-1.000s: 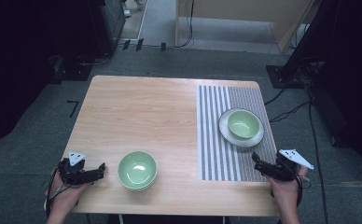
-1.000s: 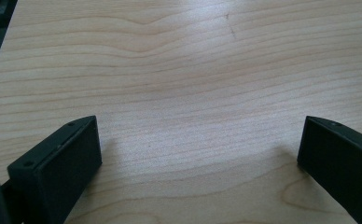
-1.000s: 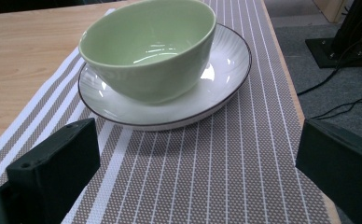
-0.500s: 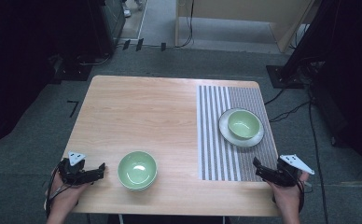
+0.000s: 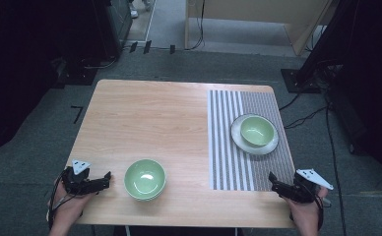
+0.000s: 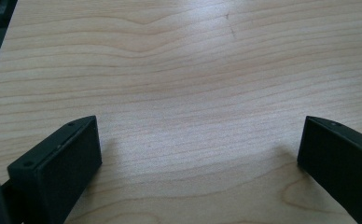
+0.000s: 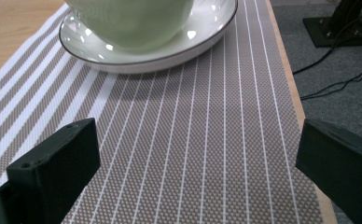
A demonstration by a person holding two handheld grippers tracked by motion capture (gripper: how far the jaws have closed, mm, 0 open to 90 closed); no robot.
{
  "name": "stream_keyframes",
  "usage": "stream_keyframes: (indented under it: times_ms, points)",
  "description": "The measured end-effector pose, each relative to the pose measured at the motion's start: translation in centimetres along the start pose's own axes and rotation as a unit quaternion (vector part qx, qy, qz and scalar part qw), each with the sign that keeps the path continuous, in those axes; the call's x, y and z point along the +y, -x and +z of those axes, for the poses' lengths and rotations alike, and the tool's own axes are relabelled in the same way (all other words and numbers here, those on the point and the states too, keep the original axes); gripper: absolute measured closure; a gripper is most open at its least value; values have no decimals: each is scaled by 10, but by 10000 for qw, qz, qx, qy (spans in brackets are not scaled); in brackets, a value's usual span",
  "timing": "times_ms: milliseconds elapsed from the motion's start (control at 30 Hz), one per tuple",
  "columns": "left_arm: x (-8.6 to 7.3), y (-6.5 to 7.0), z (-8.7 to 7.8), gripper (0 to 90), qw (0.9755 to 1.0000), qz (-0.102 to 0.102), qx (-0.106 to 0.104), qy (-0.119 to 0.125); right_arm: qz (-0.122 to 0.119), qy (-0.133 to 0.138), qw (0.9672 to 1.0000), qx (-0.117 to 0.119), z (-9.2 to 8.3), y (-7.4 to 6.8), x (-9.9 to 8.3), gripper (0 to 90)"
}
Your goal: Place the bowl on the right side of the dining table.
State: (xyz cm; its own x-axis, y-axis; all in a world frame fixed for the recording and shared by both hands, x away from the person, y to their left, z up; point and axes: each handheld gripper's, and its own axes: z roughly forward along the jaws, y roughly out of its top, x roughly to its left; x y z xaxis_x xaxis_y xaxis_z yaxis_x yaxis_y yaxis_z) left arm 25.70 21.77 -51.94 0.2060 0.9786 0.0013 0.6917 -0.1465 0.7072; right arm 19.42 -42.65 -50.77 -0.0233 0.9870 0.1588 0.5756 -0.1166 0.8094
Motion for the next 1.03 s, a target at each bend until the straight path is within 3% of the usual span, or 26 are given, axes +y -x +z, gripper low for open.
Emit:
stream_keyframes:
  times_ms: [467,567,700,733,1033]
  points:
    - [0,0,0,0,10000,0,0,0,-53,-349,9993,-89,1,5,-17,0]
    - [0,0,0,0,10000,2,0,0,-80,-546,9984,-101,3,2,-17,0]
    - [0,0,0,0,10000,2,0,0,-459,-813,9949,-370,7,-8,-19,0]
    - [0,0,0,0,10000,1,-1,-1,-562,-836,9941,-413,8,-10,-19,0]
    - [0,0,0,0,10000,0,-2,-2,-512,-850,9942,-414,8,-9,-19,0]
